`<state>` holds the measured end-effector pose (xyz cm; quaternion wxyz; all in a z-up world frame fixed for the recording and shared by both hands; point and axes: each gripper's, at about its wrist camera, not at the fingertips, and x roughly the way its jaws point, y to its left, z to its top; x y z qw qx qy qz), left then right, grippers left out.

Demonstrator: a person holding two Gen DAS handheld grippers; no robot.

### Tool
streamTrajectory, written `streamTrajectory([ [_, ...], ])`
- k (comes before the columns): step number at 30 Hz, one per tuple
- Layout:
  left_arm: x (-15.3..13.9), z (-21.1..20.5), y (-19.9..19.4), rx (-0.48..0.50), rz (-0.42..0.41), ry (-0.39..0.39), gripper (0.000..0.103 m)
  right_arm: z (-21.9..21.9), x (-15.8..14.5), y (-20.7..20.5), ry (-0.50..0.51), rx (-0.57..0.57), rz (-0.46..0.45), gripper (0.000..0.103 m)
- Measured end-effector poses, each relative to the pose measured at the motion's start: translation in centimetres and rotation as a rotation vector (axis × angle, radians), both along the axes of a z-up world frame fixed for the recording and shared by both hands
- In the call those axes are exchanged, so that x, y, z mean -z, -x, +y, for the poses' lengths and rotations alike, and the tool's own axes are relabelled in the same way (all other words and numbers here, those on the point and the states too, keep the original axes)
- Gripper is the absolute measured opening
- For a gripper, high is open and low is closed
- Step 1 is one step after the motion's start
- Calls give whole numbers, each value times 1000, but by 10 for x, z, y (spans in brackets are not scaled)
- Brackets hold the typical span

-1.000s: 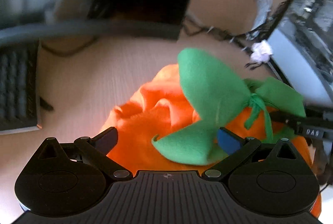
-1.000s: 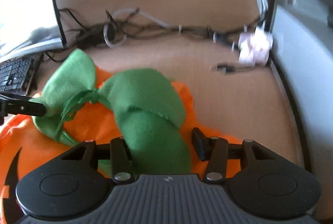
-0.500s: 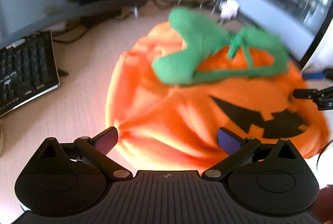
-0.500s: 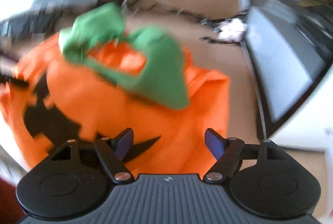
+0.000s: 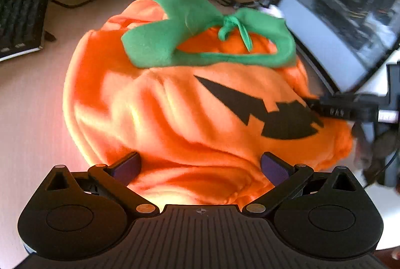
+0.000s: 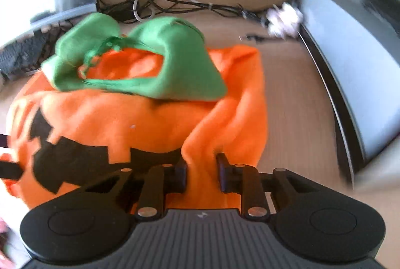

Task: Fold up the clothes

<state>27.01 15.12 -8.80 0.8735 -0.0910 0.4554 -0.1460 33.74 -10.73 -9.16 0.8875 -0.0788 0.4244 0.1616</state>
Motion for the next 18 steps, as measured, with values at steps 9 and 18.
streamTrajectory([
  [9,-32,-39,74,-41,-130,-317,103,-19,-44,94,58,-385,-263,55],
  [18,-14,-44,56,-176,-95,-434,103,18,-27,106,99,-332,-382,16],
])
